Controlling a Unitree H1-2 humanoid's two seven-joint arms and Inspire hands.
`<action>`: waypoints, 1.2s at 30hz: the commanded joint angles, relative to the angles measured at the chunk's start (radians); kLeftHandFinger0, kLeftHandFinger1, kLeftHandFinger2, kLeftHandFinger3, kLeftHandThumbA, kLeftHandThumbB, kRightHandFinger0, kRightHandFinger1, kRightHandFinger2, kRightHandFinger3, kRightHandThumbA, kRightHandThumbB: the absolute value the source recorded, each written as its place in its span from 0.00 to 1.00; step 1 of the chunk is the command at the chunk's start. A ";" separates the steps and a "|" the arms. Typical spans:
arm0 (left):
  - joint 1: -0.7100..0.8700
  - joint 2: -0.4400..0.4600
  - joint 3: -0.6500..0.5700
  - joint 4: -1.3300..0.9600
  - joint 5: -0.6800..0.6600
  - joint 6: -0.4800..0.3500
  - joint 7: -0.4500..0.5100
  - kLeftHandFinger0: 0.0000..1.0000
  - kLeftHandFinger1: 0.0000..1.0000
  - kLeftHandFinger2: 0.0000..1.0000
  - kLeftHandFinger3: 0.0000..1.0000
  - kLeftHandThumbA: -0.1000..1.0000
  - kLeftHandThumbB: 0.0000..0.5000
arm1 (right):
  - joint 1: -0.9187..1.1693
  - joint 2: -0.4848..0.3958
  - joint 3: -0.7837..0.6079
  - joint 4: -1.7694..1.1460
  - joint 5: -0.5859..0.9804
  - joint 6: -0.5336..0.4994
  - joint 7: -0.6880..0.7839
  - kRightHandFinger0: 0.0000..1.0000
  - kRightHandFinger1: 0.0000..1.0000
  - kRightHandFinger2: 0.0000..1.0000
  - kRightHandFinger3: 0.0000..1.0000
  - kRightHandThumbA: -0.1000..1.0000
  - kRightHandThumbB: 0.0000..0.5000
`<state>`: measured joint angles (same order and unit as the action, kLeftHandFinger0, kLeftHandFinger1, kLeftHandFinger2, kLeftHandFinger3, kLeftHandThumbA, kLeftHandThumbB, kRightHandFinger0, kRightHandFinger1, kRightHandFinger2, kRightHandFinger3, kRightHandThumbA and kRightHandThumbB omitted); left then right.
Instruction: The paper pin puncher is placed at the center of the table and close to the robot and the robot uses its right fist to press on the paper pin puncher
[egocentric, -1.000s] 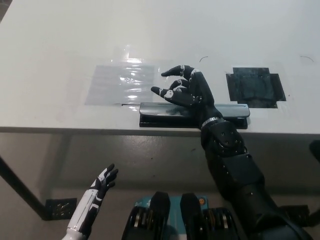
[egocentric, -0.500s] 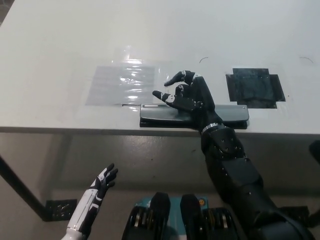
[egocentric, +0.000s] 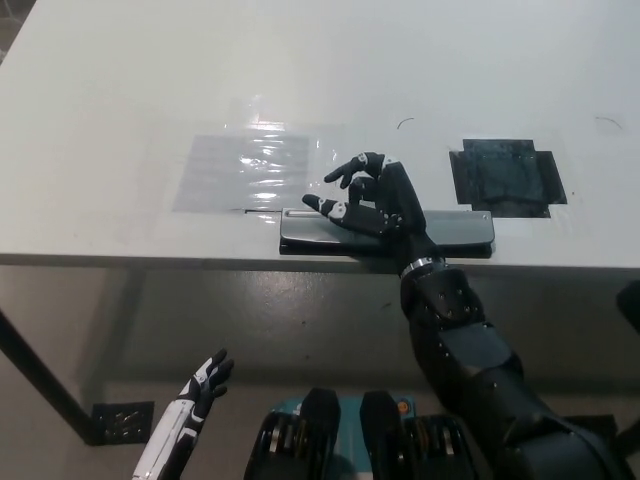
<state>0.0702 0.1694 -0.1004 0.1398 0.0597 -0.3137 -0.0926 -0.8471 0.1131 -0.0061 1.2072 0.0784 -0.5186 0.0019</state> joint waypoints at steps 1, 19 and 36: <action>-0.013 0.016 0.005 -0.011 -0.010 -0.045 -0.020 1.00 1.00 1.00 1.00 1.00 0.67 | 0.175 0.003 0.007 0.170 -0.024 0.103 -0.041 0.00 0.04 0.35 0.23 1.00 0.36; -0.052 0.014 0.015 -0.024 -0.009 -0.020 -0.010 1.00 1.00 1.00 1.00 1.00 0.70 | 0.102 -0.138 -0.023 -1.470 0.236 0.549 0.026 0.00 0.00 0.00 0.00 1.00 0.41; -0.073 0.008 0.026 -0.017 -0.016 -0.024 0.000 1.00 1.00 1.00 1.00 1.00 0.70 | 0.793 -0.333 0.016 -1.903 0.250 0.483 0.069 0.00 0.00 0.00 0.00 1.00 0.27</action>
<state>0.0504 0.1689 -0.0996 0.1461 0.0598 -0.2972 -0.0922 -0.3661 -0.0820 -0.0313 0.0822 0.1391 -0.2437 0.0100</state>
